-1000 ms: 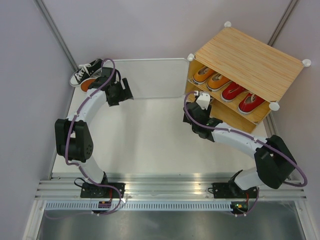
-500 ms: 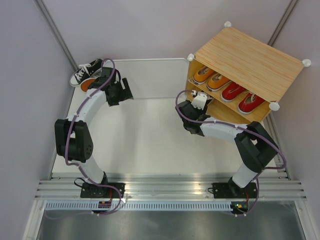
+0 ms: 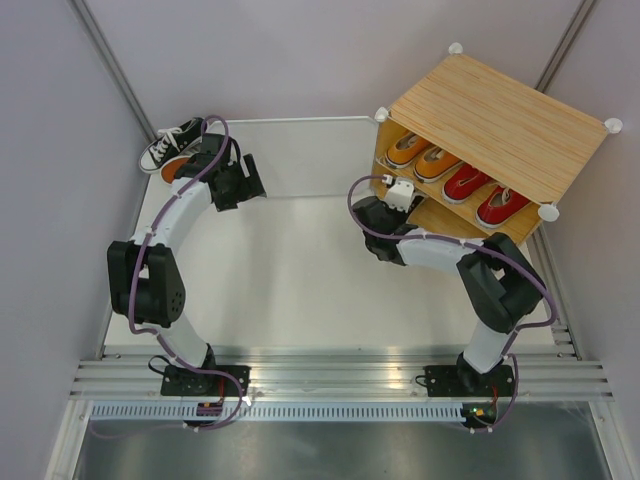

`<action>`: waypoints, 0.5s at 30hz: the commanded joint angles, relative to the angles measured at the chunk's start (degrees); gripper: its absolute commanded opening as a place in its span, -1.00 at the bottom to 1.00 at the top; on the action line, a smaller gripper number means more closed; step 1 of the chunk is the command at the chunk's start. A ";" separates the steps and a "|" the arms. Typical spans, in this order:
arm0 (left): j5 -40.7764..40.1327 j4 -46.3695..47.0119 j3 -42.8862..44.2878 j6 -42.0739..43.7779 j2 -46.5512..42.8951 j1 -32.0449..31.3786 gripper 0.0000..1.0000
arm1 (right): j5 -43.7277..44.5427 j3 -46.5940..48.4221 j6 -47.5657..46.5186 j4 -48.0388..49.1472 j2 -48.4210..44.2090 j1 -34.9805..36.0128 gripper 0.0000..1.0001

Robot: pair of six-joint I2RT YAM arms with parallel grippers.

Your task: Place and organize the shoes in the shoe cabinet

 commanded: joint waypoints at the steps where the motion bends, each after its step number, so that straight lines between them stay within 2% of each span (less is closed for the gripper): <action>1: -0.17 1.45 -0.54 -1.18 -2.37 0.16 0.75 | 3.85 3.06 -4.66 6.52 0.01 -2.99 -0.99; 10: 0.09 1.53 -0.63 -1.10 -1.93 0.16 0.75 | 3.32 9.73 -10.29 12.59 6.59 -6.51 -0.99; 15: 0.88 1.53 -0.72 -1.18 -1.41 0.16 0.76 | 1.65 11.23 -14.59 19.61 9.59 -6.95 -0.99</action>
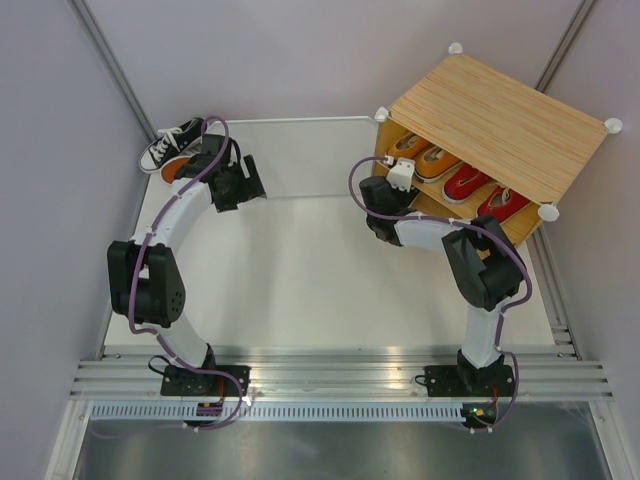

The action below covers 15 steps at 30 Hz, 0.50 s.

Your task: Place and organize the shoes in the shoe cabinet

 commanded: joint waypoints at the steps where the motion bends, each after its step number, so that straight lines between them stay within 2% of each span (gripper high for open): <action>1: 0.93 1.51 -0.50 -1.16 -1.32 0.16 0.76 | 1.41 2.86 -4.14 10.90 1.18 -0.18 -0.99; 3: 0.93 1.51 -0.59 -1.16 -1.23 0.16 0.75 | 0.62 2.68 -4.23 13.54 1.88 -0.44 -0.99; 15: 1.37 1.51 -0.50 -1.08 -0.18 0.16 0.75 | 1.94 6.46 -2.82 15.39 6.46 -2.29 -0.99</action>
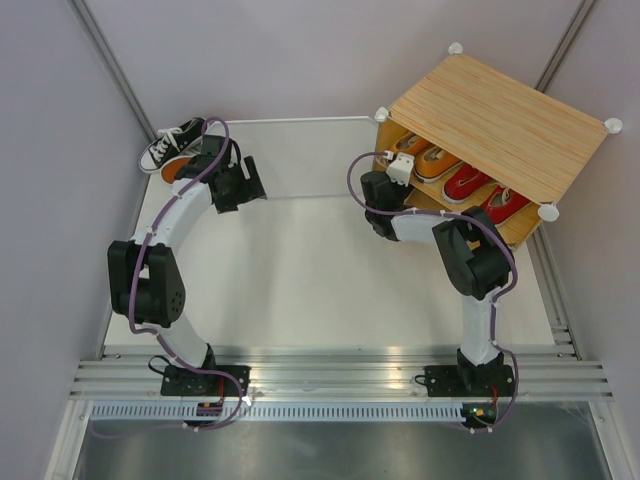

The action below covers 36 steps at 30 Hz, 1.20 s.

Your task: Place and organize the shoes in the shoe cabinet

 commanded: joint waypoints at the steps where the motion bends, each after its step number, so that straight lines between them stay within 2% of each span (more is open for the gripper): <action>1: 0.89 1.45 0.05 -1.07 -0.28 0.16 0.76 | 2.13 3.08 0.79 6.28 0.16 -0.41 -0.99; 13: 1.85 1.53 0.22 -1.16 -0.11 0.16 0.75 | 3.27 7.38 3.51 2.95 2.80 -0.50 -0.99; 18: 1.94 1.45 0.22 -1.16 -0.20 0.16 0.75 | 2.76 7.47 4.83 1.54 2.89 -0.50 -0.92; 22: 2.29 1.53 0.22 -1.25 -0.20 0.16 0.75 | 1.44 8.00 6.23 -2.93 2.54 -0.50 -0.62; 23: 2.55 1.53 0.22 -1.34 -0.28 0.16 0.75 | 1.00 7.83 6.50 -3.47 1.93 -0.50 -0.44; 25: 2.56 1.53 0.22 -1.43 -0.37 0.16 0.75 | -0.49 7.13 7.11 -4.87 0.87 -0.41 -0.25; 28: 2.29 1.45 0.22 -1.34 -0.72 0.16 0.75 | -0.59 6.42 8.52 -7.77 -1.94 -0.15 -0.12; 31: 2.03 1.53 0.13 -1.43 -0.90 0.16 0.75 | -0.59 4.76 8.87 -8.31 -5.37 0.56 0.10; 36: 2.20 1.53 0.31 -1.60 -1.34 0.16 0.75 | -2.96 3.17 8.17 -10.15 -9.85 1.87 0.27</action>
